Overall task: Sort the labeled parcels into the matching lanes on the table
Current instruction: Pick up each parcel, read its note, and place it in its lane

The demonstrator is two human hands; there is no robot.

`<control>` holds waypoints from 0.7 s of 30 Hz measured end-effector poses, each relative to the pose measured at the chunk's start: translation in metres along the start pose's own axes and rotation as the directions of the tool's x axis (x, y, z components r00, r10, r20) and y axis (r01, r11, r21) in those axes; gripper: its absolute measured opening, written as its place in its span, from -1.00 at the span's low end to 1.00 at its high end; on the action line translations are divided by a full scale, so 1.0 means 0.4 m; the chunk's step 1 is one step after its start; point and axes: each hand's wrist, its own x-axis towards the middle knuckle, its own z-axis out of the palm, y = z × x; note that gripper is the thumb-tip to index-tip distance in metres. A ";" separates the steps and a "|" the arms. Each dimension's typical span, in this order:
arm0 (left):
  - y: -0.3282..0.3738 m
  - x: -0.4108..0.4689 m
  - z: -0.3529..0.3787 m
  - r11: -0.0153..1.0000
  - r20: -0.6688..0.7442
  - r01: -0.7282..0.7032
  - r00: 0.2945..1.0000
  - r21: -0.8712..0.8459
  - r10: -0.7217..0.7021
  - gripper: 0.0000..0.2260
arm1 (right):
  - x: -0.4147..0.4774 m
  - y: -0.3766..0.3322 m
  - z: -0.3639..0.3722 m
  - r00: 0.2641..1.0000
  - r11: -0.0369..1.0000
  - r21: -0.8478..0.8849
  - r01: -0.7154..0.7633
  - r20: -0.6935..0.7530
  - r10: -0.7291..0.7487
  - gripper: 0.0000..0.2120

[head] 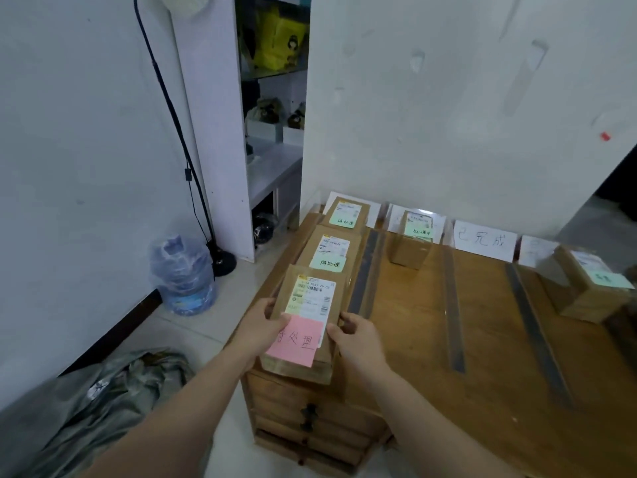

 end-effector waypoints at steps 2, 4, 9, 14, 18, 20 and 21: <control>-0.015 0.019 -0.010 0.999 0.034 -0.002 0.999 0.041 0.000 -0.66 | 0.000 0.008 0.026 0.999 0.999 0.004 -0.039 -0.016 0.039 -0.54; -0.026 0.036 -0.016 0.997 0.060 -0.009 0.998 0.080 0.004 -0.65 | -0.001 0.014 0.047 0.996 0.997 0.002 -0.073 -0.042 0.073 -0.56; -0.053 0.074 -0.012 0.992 0.110 -0.006 0.994 0.124 -0.008 -0.64 | 0.001 0.006 0.072 0.990 0.992 -0.028 -0.126 -0.073 0.124 -0.67; -0.074 0.098 -0.010 0.985 0.135 -0.010 0.991 0.173 -0.014 -0.64 | 0.013 0.015 0.089 0.987 0.987 -0.063 -0.145 -0.074 0.141 -0.76; -0.085 0.111 -0.005 0.981 0.162 -0.029 0.987 0.190 -0.002 -0.57 | 0.020 0.016 0.100 0.983 0.984 -0.055 -0.168 -0.089 0.163 -0.71; -0.085 0.117 -0.002 0.980 0.154 -0.036 0.988 0.194 0.006 -0.55 | 0.025 0.014 0.102 0.980 0.983 -0.046 -0.179 -0.096 0.174 -0.69; -0.083 0.120 0.000 0.979 0.149 -0.036 0.989 0.202 0.006 -0.55 | 0.028 0.013 0.103 0.979 0.982 -0.047 -0.182 -0.101 0.176 -0.68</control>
